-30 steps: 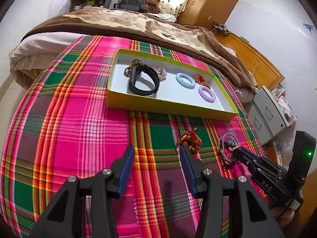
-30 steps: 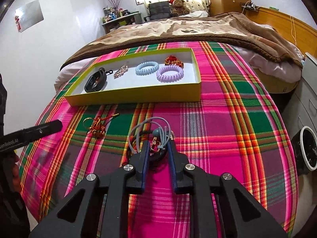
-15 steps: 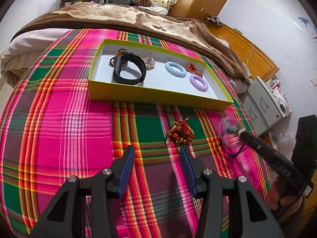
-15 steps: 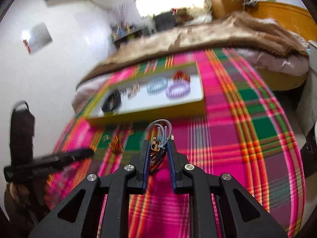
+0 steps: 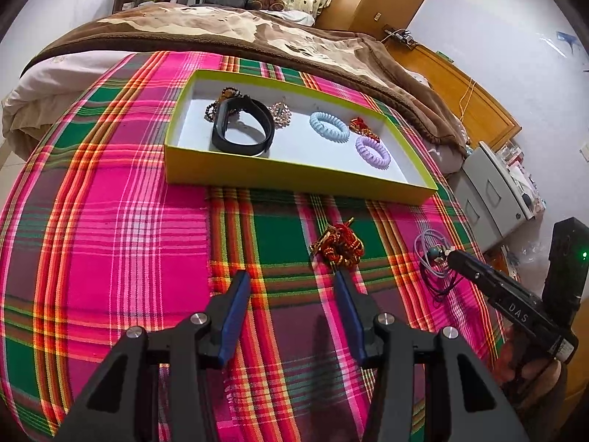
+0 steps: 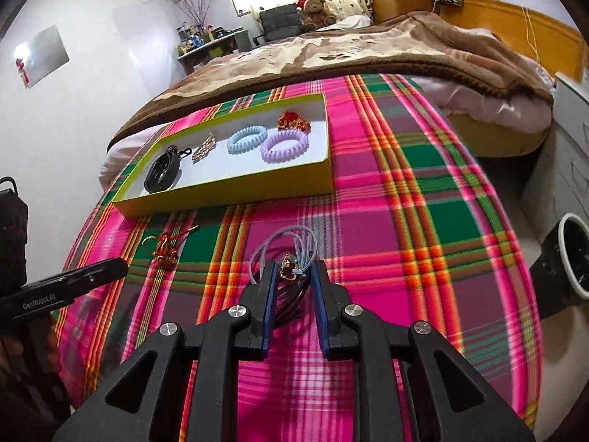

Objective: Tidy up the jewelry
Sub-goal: 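Grasp the gold ring with the left tool while the right tool holds the grey hair tie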

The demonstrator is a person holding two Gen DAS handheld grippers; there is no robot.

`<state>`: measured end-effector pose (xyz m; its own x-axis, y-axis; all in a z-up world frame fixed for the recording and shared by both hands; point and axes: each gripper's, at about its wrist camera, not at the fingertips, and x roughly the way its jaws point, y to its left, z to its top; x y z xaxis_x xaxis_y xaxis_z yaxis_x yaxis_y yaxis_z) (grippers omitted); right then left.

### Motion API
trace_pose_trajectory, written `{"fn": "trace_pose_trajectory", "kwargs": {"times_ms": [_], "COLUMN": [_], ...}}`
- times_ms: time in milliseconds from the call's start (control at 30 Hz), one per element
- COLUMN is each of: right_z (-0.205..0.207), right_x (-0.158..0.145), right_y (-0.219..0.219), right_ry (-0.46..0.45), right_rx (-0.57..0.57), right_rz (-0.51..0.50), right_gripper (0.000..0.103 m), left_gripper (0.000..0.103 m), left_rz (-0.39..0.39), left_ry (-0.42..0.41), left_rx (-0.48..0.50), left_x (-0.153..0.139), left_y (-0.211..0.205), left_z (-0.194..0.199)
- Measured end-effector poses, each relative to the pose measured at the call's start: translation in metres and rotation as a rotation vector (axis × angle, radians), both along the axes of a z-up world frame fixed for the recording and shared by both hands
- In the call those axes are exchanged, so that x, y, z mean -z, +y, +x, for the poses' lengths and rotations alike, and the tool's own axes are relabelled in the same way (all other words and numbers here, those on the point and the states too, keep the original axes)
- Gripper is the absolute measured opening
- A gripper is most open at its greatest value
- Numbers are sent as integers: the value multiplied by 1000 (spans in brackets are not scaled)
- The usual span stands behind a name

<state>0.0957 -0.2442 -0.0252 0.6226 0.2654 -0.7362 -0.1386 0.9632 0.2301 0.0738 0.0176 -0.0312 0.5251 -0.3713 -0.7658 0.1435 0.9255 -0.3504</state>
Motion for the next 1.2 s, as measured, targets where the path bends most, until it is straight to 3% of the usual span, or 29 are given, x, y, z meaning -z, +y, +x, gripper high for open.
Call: {"fn": "trace_pose_trajectory", "kwargs": {"times_ms": [300, 467, 967, 1067, 1200], "right_z": [-1, -4, 9, 6, 5], "right_x": [-8, -14, 1, 0, -2], "right_y": [-14, -13, 14, 14, 9], "right_ry": [-35, -64, -26, -35, -41], "right_rx": [26, -34, -109, -106, -87], "right_rz": [-36, -30, -132, -138, -122], "right_gripper": [20, 20, 20, 7, 4], "left_gripper": [49, 49, 49, 49, 49], "left_rz": [6, 12, 23, 26, 25], "left_ry": [2, 8, 10, 10, 11], "left_rx": [9, 7, 15, 16, 15], "left_x": [0, 2, 2, 2, 3], "left_y": [-5, -7, -11, -12, -11], "left_z": [3, 6, 11, 12, 12]}}
